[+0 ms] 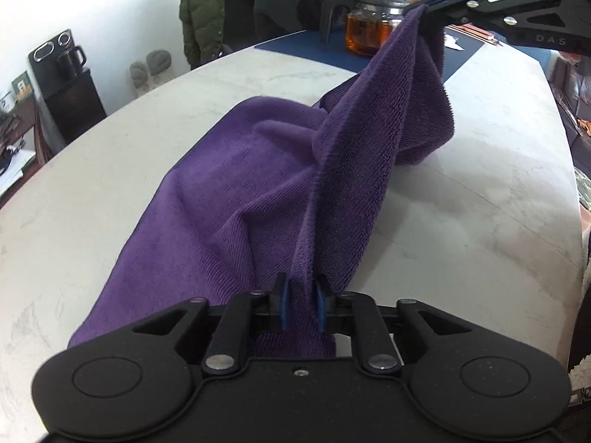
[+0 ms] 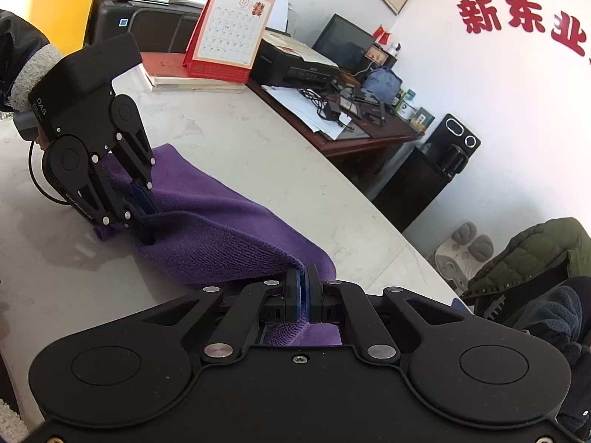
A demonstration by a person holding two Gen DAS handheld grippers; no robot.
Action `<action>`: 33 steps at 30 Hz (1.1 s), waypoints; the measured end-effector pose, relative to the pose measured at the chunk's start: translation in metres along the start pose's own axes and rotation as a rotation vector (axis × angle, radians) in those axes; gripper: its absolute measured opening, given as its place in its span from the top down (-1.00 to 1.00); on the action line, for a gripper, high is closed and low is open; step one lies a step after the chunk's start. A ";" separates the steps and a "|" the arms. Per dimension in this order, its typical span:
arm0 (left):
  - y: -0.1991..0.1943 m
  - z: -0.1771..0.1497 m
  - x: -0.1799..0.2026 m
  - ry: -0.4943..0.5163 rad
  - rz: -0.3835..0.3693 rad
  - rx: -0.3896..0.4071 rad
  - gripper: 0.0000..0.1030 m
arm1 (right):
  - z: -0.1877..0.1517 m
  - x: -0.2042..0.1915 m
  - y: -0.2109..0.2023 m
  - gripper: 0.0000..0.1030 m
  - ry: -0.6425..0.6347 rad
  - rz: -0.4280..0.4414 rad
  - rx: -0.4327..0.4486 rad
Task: Fold towel
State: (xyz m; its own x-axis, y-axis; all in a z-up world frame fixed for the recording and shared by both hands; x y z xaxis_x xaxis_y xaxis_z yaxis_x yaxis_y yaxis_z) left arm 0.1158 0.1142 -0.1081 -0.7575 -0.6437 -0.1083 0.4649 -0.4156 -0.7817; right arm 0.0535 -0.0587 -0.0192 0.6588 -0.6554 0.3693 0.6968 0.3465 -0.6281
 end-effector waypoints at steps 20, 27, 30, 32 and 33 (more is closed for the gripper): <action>-0.119 0.155 -0.129 -0.242 0.318 0.464 0.96 | 0.102 0.145 0.028 0.96 -0.075 -0.175 0.215; -0.157 0.173 -0.116 -0.097 0.367 0.544 0.96 | 0.133 0.165 -0.016 0.96 -0.103 -0.260 0.377; -0.137 0.146 -0.096 -0.054 0.340 0.448 0.96 | 0.111 0.143 -0.017 0.96 -0.099 -0.223 0.360; -0.117 0.122 -0.082 -0.024 0.313 0.354 0.96 | 0.084 0.119 -0.010 0.96 -0.090 -0.157 0.306; -0.103 0.103 -0.071 -0.009 0.285 0.286 0.96 | 0.070 0.105 -0.005 0.96 -0.086 -0.124 0.272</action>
State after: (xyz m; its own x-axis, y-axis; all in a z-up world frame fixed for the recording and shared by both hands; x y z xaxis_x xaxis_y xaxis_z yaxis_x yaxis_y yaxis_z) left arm 0.1686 0.1362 0.0430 -0.5762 -0.7643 -0.2895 0.7655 -0.3805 -0.5189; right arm 0.1392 -0.0822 0.0708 0.5778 -0.6485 0.4956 0.8158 0.4422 -0.3726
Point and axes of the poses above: each gripper's, at about its wrist camera, not at the fingertips, and y roughly the way its jaws point, x to its right, z to its top, the point moved 2 cm from there along y, roughly the way its jaws point, and after that the axes turned 5 degrees about z, right-handed, at the moved point
